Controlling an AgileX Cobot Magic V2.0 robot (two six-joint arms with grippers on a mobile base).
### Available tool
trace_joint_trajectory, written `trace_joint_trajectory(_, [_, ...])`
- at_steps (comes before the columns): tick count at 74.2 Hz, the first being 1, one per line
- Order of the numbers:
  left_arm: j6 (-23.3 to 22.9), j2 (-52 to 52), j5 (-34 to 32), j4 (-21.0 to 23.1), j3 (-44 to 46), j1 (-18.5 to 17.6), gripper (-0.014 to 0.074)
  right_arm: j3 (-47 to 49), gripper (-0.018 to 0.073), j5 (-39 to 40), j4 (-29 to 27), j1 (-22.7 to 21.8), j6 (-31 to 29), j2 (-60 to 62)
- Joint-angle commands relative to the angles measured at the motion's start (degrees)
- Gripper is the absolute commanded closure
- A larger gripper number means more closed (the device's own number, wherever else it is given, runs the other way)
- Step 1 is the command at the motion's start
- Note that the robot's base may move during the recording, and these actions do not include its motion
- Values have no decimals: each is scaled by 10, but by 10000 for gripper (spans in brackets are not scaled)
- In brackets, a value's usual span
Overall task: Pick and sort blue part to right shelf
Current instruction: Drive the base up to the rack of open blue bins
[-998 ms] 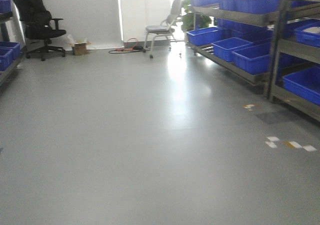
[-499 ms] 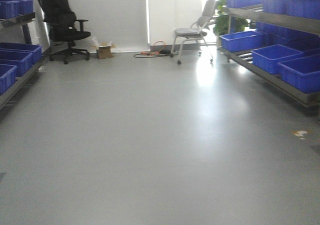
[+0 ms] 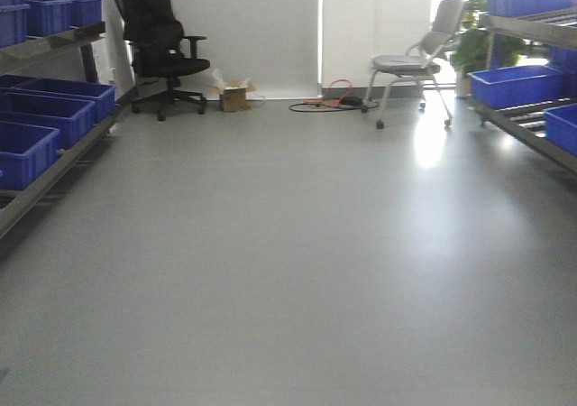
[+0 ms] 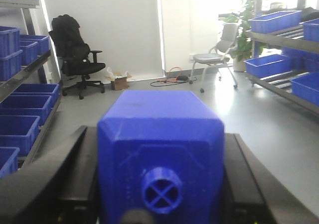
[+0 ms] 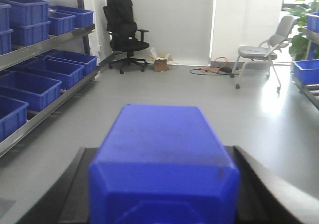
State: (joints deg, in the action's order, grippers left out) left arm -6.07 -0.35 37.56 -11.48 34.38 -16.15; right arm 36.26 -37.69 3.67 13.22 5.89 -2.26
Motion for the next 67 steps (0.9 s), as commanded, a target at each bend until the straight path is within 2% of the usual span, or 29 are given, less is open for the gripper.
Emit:
trace_joint_trajectory(1, [-4,-5,-55,-1,13,0,302,16,344,55,5,-1,0,-10])
trace_joint_trajectory(39, [-4,-5,-55,-1,9,0,302,16,344,55,5,-2,0,-10])
trace_joint_trajectory(67, [-4,-5,-55,-1,-55,0,302,16,344,55,5,-2,0,-10])
